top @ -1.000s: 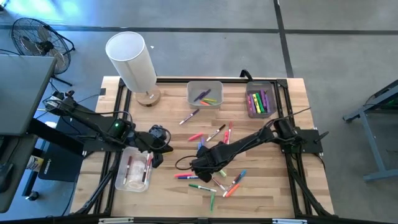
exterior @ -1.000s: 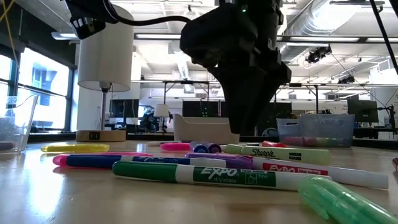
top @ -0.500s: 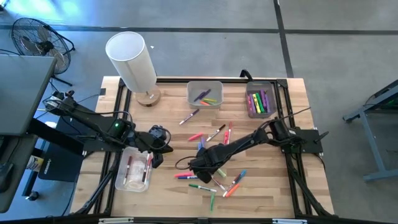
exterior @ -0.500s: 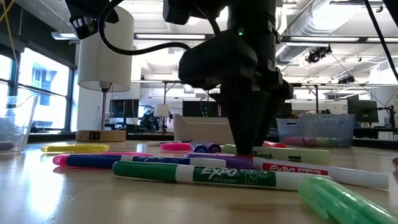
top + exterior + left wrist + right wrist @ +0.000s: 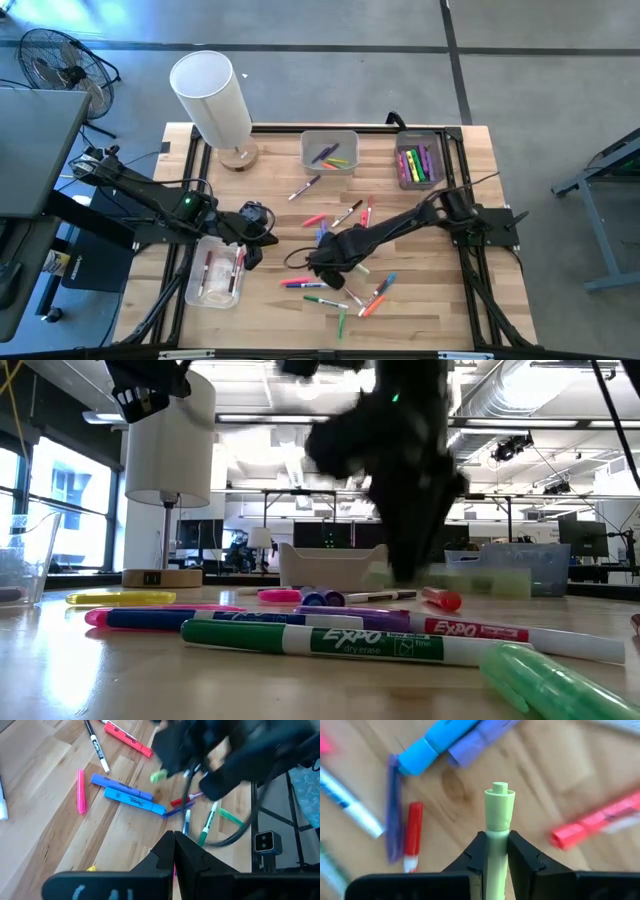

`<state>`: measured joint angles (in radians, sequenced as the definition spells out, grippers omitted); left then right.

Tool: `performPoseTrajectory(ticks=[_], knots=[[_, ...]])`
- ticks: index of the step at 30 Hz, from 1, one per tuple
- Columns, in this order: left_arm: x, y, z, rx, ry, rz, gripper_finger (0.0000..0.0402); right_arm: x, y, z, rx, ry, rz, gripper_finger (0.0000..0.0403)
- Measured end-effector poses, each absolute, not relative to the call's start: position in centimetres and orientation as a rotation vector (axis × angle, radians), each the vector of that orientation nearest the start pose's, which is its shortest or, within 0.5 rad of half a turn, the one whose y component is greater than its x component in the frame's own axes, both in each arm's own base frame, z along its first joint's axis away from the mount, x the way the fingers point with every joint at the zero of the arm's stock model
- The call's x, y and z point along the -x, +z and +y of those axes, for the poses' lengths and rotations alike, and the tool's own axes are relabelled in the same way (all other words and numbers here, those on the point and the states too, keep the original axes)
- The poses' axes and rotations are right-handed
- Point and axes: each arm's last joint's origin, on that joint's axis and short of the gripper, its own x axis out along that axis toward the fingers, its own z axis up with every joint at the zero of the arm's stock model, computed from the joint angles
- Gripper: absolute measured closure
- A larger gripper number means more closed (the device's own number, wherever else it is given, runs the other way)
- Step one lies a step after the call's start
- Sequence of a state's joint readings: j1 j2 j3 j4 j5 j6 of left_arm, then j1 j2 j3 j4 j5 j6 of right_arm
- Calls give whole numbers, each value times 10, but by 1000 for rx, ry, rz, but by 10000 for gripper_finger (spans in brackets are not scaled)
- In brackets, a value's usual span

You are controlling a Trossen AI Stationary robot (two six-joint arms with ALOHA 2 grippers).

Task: Pick & Place Markers
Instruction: Put the light green highlighter pen into the black bin

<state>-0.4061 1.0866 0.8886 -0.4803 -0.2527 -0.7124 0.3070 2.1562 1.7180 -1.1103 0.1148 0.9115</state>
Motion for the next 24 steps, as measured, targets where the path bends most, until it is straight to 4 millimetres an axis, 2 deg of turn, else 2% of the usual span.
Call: performPoseTrajectory(ticks=[4,7,11,15,17,19,24], knots=[[-208,288,-82,467,86,657,401,-376,227,122,-350,-582,1317,362],[-209,289,-81,465,102,637,401,-355,270,113,-313,-635,1187,362],[-210,289,-80,455,138,613,401,-323,320,88,-261,-741,1039,362],[-210,290,-79,463,180,592,401,-292,355,57,-223,-838,951,362],[-210,290,-78,472,201,581,401,-275,363,39,-226,-860,919,362],[-210,290,-78,479,224,569,401,-258,361,18,-250,-882,893,362],[-210,291,-76,489,302,523,401,-212,335,-36,-353,-964,829,362]])
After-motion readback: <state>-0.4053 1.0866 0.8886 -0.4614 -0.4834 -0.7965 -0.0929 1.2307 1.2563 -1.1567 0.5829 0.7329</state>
